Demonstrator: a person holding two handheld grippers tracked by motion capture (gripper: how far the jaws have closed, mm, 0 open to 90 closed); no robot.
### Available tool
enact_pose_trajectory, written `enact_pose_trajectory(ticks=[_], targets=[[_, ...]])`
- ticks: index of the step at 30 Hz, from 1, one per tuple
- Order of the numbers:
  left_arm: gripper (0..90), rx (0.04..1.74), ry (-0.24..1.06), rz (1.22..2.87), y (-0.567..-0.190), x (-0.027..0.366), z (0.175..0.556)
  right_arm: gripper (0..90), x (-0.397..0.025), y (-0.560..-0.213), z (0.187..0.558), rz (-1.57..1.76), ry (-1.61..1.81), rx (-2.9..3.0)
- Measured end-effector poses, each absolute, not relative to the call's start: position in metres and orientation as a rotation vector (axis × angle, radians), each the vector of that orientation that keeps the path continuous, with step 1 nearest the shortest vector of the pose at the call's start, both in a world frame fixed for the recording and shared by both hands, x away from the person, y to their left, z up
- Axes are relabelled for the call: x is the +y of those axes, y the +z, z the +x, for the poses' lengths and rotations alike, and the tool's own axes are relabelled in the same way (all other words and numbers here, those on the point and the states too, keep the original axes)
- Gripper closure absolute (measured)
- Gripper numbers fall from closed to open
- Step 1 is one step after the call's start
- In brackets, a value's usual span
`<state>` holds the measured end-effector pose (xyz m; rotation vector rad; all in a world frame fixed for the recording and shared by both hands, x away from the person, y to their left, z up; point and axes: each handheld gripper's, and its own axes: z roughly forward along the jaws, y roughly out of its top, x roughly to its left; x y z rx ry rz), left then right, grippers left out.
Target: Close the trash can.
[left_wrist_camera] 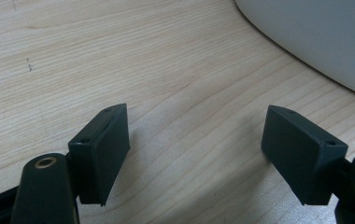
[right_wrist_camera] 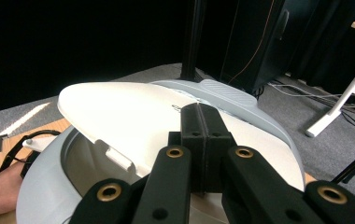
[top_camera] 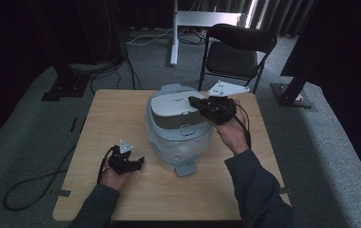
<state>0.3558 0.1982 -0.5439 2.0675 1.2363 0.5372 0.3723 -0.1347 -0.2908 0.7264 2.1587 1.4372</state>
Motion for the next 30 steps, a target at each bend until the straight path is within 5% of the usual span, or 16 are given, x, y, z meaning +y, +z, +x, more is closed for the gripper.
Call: enact_pose_trajectory(ticks=[30], targets=[[23.4,1.234,0.536,2.071,-0.544,0.198,0.356,89.9,-0.132,-0.301,0.362,0.694,1.434,2.194]])
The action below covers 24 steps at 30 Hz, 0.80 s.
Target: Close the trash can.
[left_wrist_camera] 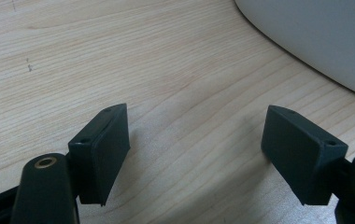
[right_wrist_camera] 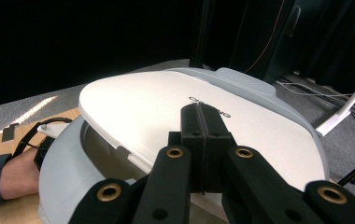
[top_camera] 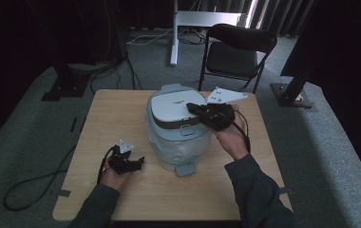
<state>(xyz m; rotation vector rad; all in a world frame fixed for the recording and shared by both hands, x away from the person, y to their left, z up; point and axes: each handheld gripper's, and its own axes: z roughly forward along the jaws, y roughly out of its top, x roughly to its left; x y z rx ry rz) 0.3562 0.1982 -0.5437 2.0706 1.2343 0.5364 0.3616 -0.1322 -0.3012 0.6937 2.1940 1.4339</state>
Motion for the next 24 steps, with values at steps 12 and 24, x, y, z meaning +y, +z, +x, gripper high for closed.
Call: enact_pose_trajectory(ticks=[12,24], targets=[[23.4,1.234,0.536,2.071,-0.544,0.198,0.356,89.9,-0.133,-0.306,0.358,0.689,1.432,2.21],[23.4,1.235,0.536,2.07,-0.544,0.198,0.356,89.9,-0.13,-0.31,0.351,0.657,1.418,2.24]])
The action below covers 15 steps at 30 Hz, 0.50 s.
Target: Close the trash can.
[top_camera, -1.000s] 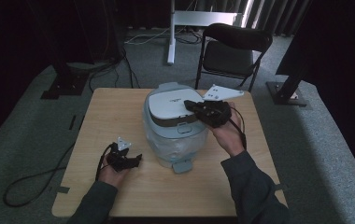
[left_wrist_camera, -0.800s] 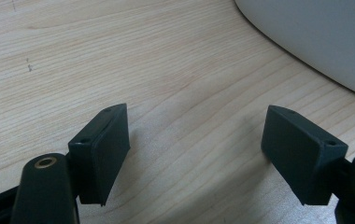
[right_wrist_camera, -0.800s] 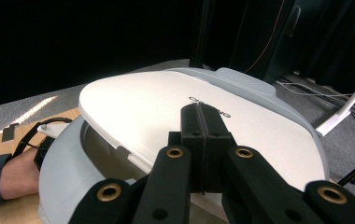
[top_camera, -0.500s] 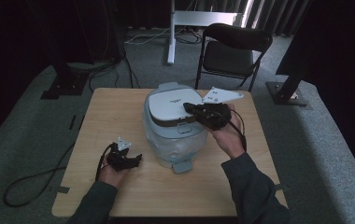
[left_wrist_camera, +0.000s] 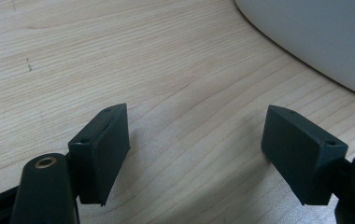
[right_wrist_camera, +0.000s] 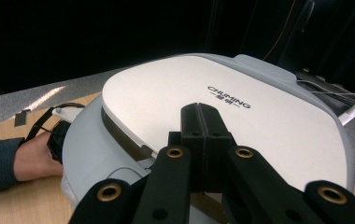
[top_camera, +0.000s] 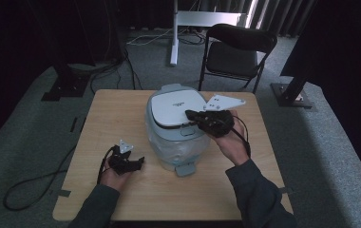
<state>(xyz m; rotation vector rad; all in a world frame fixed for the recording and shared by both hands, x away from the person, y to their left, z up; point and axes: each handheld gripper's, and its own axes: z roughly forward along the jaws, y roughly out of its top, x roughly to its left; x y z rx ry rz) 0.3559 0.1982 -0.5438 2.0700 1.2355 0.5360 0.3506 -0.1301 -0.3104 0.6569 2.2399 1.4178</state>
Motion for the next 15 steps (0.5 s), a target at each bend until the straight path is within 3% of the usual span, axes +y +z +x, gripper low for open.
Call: enact_pose_trajectory(ticks=[15], targets=[[23.3,1.235,0.536,2.069,-0.5439,0.1983,0.3557,89.9,-0.1262,-0.3192,0.3458,0.644,1.395,2.264]])
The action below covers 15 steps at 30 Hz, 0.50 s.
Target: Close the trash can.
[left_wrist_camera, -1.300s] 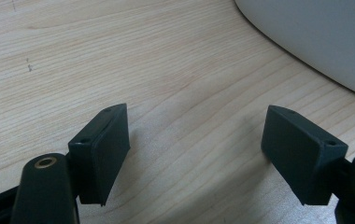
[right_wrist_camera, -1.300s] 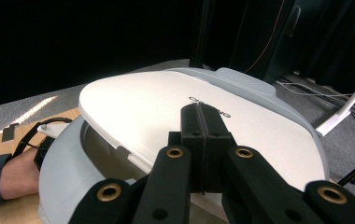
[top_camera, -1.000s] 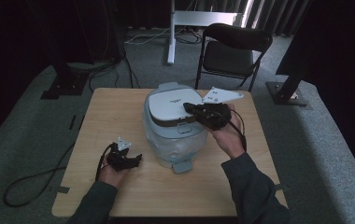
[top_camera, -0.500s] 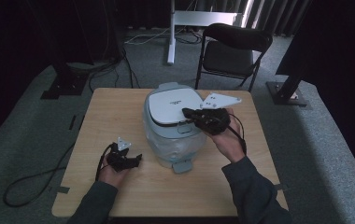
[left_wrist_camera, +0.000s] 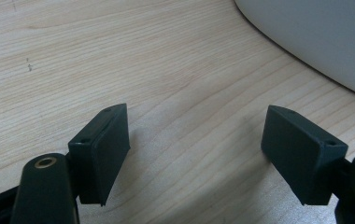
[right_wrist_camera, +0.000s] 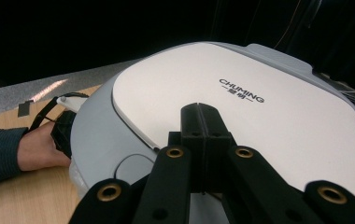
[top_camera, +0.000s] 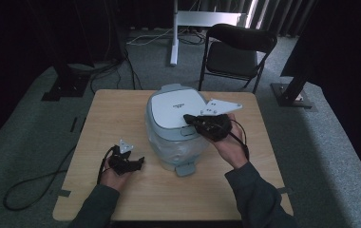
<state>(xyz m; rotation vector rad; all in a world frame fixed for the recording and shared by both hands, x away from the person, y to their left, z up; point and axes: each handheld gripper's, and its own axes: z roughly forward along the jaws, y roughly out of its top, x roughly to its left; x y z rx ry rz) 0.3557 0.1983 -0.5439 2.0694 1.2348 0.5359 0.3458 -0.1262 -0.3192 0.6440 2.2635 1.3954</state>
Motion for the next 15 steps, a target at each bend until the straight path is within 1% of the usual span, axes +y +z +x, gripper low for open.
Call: enact_pose_trajectory(ticks=[15], targets=[[23.4,1.234,0.537,2.071,-0.5439,0.1985,0.3552,90.0,-0.1264,-0.3217,0.3431,0.629,1.417,2.257]])
